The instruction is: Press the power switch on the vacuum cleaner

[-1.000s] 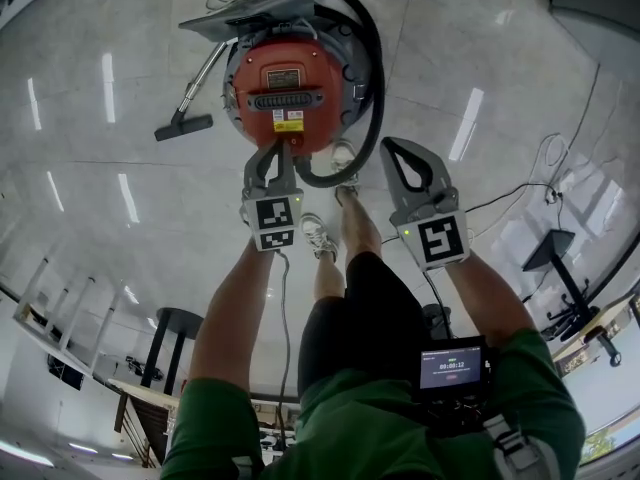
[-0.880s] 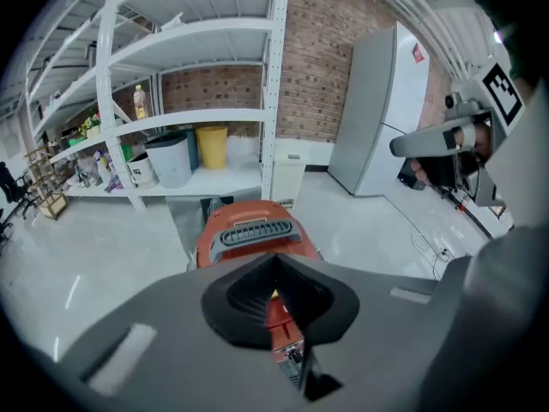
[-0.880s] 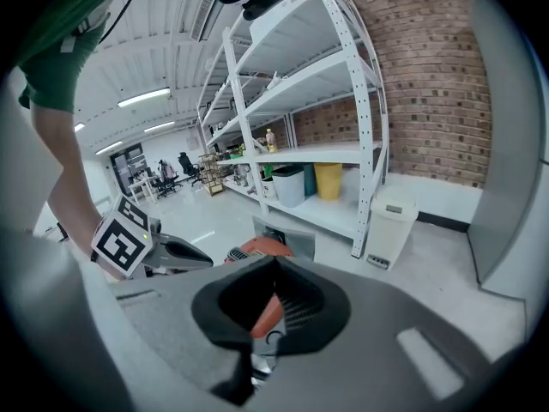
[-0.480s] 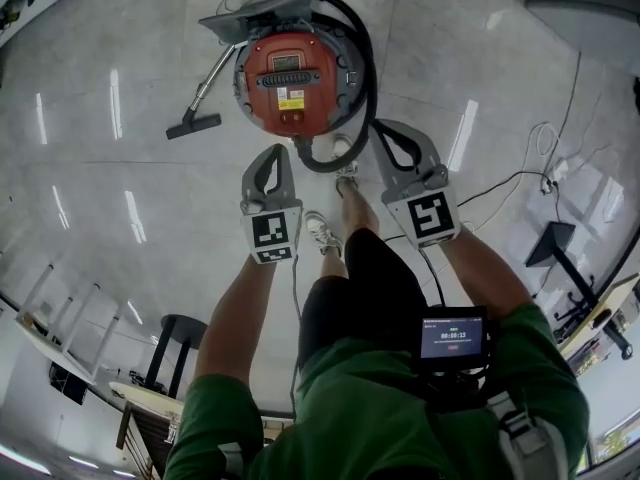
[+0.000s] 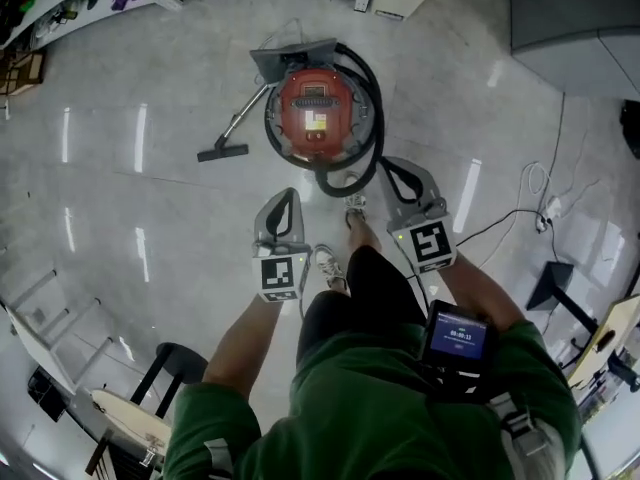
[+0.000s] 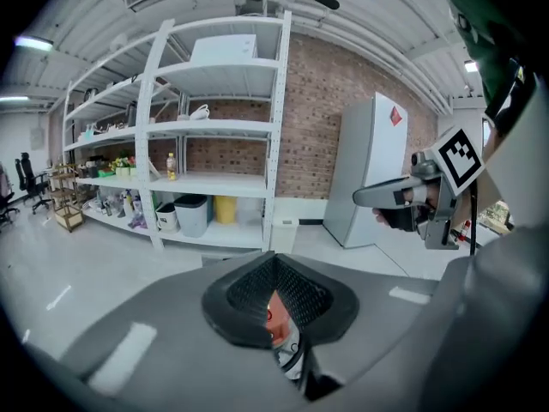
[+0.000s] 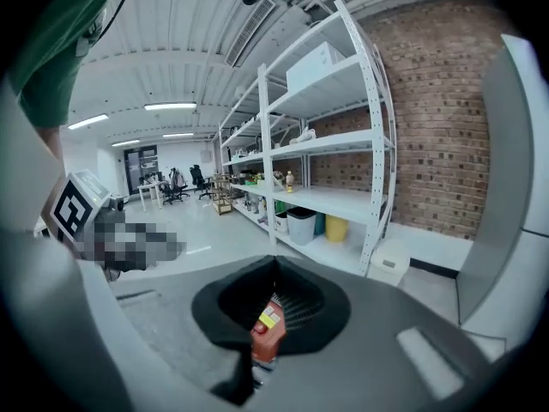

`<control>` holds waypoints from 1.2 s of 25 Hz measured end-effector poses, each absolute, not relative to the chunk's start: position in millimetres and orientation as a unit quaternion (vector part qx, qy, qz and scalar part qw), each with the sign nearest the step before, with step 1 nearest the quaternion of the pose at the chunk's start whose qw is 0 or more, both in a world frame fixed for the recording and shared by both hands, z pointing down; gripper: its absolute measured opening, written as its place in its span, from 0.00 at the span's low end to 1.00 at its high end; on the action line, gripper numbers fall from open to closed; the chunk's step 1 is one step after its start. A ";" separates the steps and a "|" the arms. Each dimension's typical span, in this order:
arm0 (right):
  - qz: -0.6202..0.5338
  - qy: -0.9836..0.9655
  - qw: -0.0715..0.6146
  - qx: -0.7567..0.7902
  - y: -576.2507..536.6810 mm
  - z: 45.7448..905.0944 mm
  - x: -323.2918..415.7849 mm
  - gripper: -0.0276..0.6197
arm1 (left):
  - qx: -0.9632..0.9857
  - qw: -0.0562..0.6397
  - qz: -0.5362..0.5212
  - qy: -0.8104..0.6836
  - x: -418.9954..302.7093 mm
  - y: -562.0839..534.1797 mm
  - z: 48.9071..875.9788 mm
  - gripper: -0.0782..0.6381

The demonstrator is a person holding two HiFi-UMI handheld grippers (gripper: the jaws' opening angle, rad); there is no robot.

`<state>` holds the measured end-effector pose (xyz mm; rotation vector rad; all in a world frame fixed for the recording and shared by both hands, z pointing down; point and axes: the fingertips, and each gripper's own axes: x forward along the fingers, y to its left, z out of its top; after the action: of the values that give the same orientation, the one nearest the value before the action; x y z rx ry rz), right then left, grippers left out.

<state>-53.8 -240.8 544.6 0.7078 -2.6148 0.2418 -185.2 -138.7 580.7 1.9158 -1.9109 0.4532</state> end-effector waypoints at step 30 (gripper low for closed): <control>0.011 -0.938 0.088 0.335 -14.0 352.3 33.0 0.05 | 0.735 0.056 0.005 -0.676 -131.5 74.1 346.9 0.12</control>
<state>33.0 -14.0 352.3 0.9961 -2.7927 0.0326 -131.5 74.1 346.9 2.2296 -2.0520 0.0159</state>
